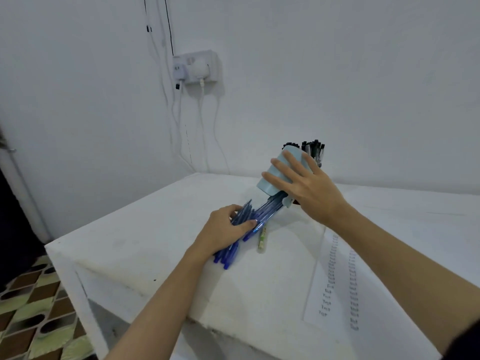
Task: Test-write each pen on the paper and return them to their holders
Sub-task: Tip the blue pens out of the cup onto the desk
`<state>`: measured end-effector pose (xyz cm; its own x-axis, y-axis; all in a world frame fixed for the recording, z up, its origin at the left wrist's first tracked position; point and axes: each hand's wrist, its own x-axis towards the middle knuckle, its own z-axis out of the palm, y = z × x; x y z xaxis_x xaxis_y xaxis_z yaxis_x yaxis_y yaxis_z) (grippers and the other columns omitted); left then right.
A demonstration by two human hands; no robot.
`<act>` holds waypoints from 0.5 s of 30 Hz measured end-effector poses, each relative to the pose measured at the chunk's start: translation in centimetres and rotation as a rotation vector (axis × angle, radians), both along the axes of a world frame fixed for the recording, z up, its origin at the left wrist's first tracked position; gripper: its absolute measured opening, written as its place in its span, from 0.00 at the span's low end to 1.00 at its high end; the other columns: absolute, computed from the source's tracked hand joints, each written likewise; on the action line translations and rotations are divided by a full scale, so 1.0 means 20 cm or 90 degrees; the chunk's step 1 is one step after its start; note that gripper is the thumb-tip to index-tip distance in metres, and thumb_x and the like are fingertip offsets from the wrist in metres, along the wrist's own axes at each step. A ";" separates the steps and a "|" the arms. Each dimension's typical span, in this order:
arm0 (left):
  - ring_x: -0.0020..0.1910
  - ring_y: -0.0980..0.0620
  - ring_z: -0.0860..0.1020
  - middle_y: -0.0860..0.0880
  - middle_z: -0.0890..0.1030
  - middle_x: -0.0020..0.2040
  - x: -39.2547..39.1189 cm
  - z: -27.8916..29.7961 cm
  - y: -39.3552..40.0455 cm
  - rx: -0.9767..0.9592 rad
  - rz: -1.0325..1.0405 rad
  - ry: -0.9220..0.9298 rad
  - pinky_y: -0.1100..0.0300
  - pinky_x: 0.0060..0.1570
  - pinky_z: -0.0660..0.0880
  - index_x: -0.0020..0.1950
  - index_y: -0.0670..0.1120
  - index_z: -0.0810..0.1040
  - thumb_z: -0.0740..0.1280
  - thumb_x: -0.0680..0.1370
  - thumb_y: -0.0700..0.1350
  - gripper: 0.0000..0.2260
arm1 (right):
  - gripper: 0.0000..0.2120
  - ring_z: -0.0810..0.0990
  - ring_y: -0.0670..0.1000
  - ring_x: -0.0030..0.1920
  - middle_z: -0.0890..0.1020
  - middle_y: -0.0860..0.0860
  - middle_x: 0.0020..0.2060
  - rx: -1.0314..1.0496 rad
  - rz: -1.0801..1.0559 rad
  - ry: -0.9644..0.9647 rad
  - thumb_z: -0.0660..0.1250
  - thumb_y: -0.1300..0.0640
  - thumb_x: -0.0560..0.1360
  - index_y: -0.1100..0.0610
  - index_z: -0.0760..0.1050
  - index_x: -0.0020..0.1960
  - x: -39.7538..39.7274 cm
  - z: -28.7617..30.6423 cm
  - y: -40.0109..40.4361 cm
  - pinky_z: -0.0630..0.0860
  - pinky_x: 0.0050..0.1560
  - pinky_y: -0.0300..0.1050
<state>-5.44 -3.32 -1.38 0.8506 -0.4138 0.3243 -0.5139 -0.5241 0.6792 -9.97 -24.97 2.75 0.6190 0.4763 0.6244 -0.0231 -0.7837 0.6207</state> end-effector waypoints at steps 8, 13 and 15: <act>0.47 0.53 0.76 0.55 0.76 0.48 0.00 0.05 0.06 0.175 0.072 -0.036 0.58 0.43 0.69 0.66 0.56 0.70 0.64 0.73 0.64 0.24 | 0.40 0.72 0.66 0.65 0.75 0.61 0.64 0.078 -0.022 -0.075 0.75 0.67 0.60 0.55 0.65 0.69 -0.07 0.01 -0.03 0.68 0.60 0.67; 0.65 0.51 0.68 0.53 0.70 0.65 0.03 0.02 0.06 0.232 0.057 -0.076 0.54 0.60 0.66 0.70 0.60 0.65 0.60 0.74 0.66 0.26 | 0.37 0.71 0.65 0.66 0.74 0.60 0.65 0.152 -0.023 -0.157 0.70 0.69 0.61 0.55 0.68 0.69 -0.07 -0.05 -0.03 0.61 0.62 0.66; 0.69 0.52 0.63 0.55 0.66 0.70 0.02 0.02 0.04 0.185 -0.024 -0.086 0.54 0.65 0.62 0.70 0.62 0.65 0.61 0.75 0.64 0.24 | 0.39 0.70 0.65 0.67 0.74 0.59 0.66 0.182 -0.031 -0.177 0.69 0.71 0.61 0.54 0.66 0.70 -0.07 -0.09 -0.02 0.59 0.62 0.66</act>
<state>-5.08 -2.44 -0.91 0.7905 -0.5361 0.2960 -0.6116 -0.6654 0.4280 -11.29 -25.43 0.86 0.4256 0.2334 0.8743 -0.2013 -0.9175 0.3429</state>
